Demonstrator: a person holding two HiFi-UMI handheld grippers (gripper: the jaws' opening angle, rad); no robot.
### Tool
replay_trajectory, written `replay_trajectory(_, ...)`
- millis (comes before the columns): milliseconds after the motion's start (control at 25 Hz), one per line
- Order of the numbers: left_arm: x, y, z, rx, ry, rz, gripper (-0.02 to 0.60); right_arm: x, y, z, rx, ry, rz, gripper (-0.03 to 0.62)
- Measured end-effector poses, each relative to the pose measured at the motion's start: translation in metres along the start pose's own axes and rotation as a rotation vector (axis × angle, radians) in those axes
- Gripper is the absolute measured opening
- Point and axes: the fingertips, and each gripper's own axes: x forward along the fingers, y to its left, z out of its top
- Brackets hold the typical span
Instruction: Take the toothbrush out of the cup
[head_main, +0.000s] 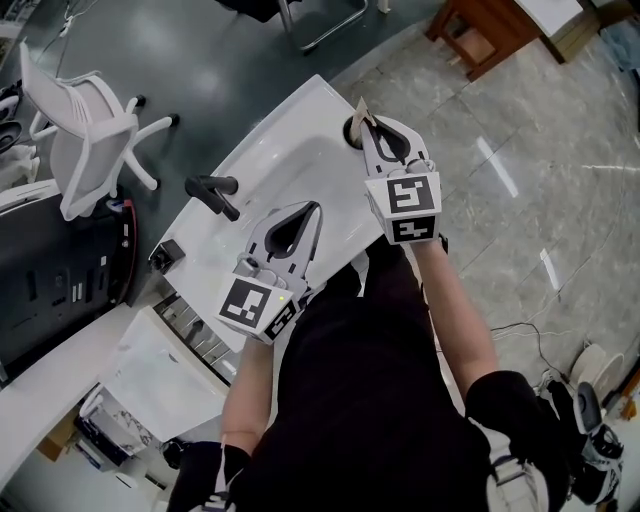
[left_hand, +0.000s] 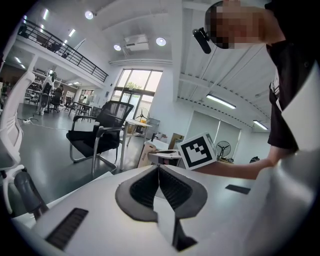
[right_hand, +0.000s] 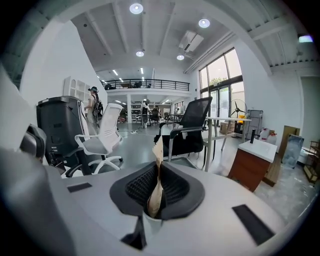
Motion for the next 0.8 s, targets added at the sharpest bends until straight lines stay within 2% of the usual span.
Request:
replay_trajectory(520, -0.032, -0.032, 0.012, 0.072, -0.065, -0.123, 0.014, -0.073, 0.010, 0.068, -0.046, -0.181, -0.086, 0.044)
replay_trajectory(800, -0.038, -0.047, 0.011, 0.096, -0.066, -0.165, 0.014, -0.124, 0.020, 0.073, -0.027, -0.242, -0.083, 0.044)
